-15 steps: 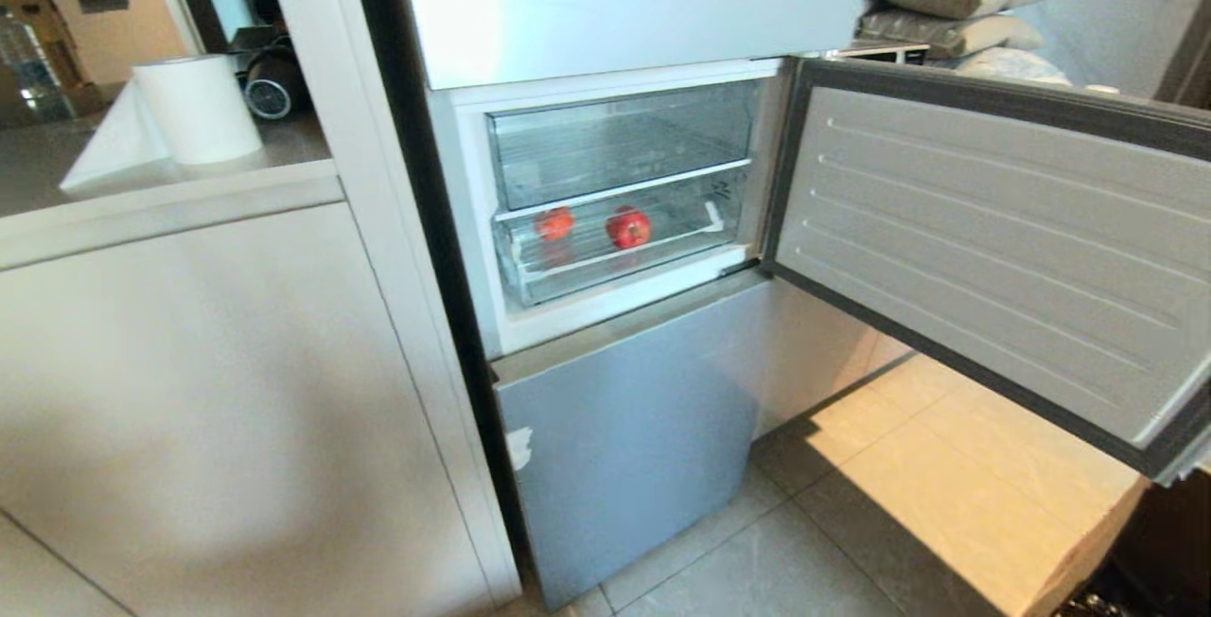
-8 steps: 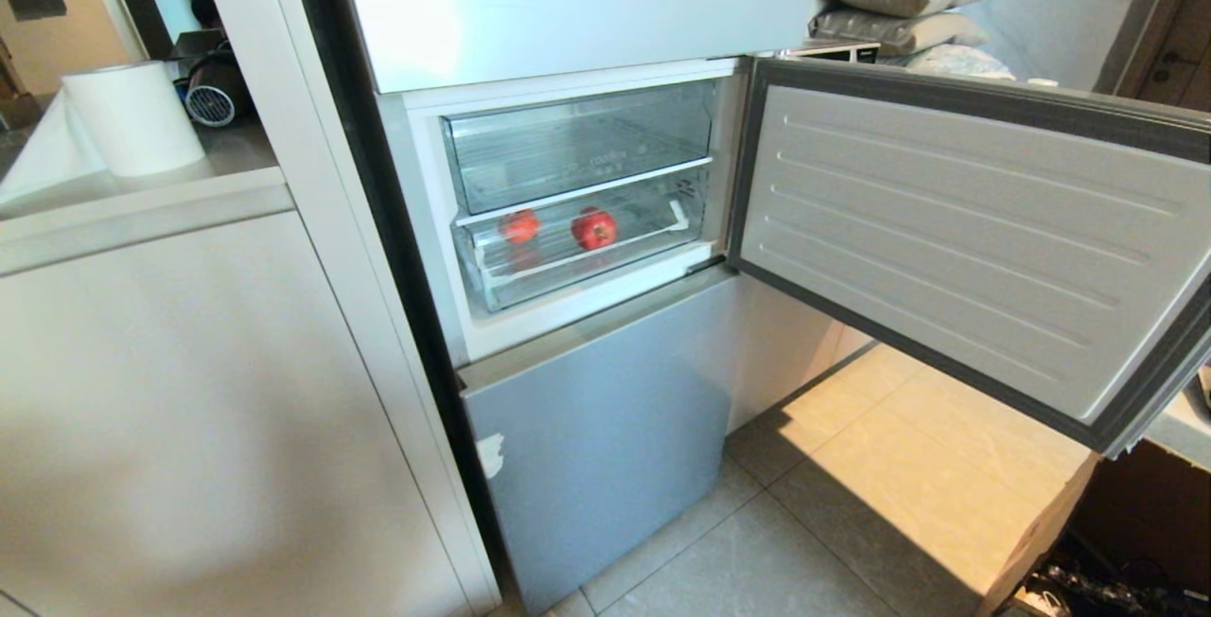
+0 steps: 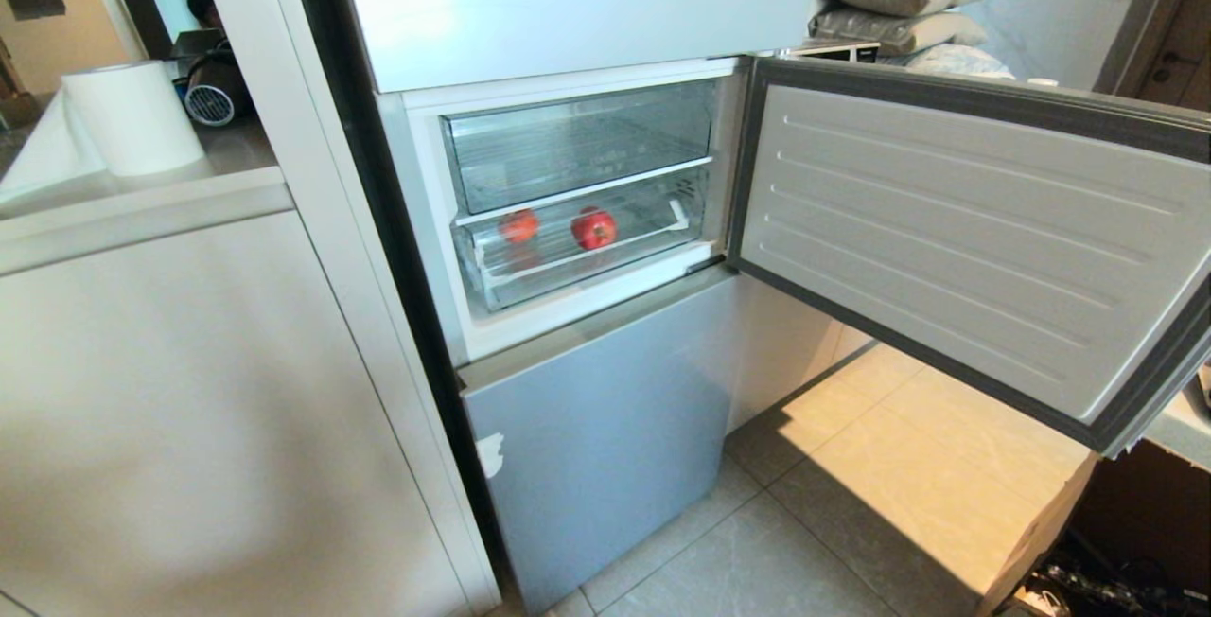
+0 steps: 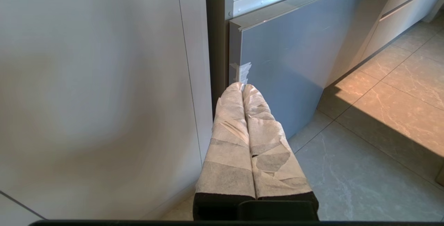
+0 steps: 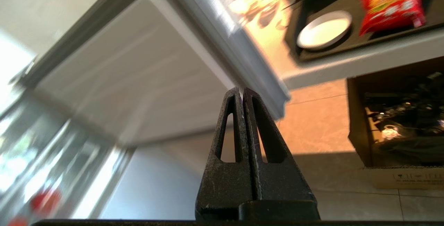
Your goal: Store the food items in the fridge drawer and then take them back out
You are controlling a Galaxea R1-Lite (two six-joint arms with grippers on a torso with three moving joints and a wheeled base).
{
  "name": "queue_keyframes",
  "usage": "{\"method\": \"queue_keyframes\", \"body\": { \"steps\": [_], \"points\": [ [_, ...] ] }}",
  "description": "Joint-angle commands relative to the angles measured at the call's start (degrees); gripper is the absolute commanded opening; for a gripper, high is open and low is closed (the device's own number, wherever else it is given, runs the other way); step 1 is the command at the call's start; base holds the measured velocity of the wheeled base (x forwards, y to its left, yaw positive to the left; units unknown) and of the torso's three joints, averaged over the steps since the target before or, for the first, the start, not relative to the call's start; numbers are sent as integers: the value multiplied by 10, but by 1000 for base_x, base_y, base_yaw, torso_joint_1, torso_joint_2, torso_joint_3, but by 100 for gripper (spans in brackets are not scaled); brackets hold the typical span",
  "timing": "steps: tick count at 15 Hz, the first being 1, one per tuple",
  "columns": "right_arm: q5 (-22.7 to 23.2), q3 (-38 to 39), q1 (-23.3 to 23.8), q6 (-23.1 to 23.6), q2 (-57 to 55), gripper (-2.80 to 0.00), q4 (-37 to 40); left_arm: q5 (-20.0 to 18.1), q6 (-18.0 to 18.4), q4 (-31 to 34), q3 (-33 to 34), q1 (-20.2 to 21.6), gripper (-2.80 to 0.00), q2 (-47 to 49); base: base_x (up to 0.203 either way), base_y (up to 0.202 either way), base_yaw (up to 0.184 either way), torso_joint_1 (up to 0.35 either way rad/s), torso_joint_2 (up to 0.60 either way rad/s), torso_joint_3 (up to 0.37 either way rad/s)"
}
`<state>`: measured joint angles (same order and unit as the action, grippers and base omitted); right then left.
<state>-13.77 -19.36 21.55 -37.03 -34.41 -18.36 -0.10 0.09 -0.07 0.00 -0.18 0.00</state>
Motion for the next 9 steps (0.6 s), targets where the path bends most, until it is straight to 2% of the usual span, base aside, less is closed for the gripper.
{"method": "queue_keyframes", "body": {
  "steps": [1, 3, 5, 7, 9],
  "points": [
    [49, -9, 97, -14, -108, -280, -41, 0, 0, 0, 1, 0, -280, 0, 0, 0, 0, 0, 0, 0],
    [167, -23, 220, -38, -162, -280, -81, 0, 0, 0, 1, 0, -280, 0, 0, 0, 0, 0, 0, 0],
    [263, -55, 308, -61, -231, -280, -105, 0, 0, 0, 1, 0, -280, 0, 0, 0, 0, 0, 0, 0],
    [298, -99, 337, -77, -303, -280, -133, 0, 0, 0, 1, 0, -280, 0, 0, 0, 0, 0, 0, 0],
    [313, -137, 351, -97, -373, -280, -184, 0, 0, 0, 1, 0, -280, 0, 0, 0, 0, 0, 0, 0]
  ]
}}
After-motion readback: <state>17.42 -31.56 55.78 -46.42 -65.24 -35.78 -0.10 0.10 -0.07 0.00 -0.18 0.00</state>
